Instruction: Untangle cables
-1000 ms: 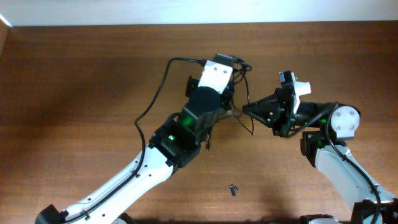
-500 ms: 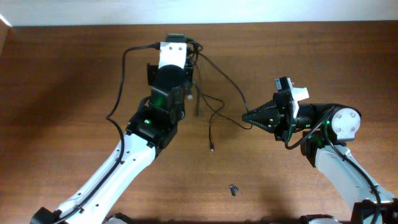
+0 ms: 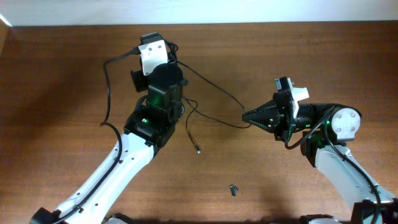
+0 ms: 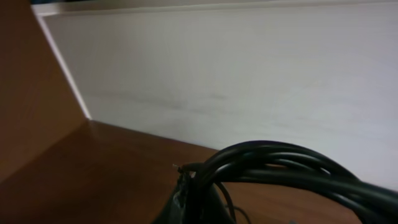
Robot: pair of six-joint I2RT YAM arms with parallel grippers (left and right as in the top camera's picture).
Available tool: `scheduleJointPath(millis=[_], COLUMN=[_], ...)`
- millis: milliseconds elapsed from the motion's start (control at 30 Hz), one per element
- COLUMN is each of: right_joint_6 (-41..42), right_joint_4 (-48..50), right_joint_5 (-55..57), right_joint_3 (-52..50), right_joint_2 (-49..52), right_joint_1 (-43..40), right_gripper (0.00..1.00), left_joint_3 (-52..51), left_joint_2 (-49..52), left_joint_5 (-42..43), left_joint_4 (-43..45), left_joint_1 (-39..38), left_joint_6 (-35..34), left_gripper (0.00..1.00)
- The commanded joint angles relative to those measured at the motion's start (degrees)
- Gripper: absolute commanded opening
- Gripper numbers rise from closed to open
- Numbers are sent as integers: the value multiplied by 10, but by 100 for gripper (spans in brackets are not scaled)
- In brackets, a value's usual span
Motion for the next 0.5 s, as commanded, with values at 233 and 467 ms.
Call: scheduleJointPath(millis=[233, 467], right_joint_6=[-3, -3], right_joint_4=[2, 2], right_joint_5=[-9, -9], right_joint_3=[2, 2], right_joint_2=[-1, -1], right_joint_1=[2, 2], right_gripper=[4, 4], left_joint_3=[5, 5], left_joint_2=[1, 20], left_joint_5=[-61, 438], left_joint_4=[-1, -31], left_joint_1=[6, 6], left_joint_6=[-20, -20], left_gripper=[0, 0])
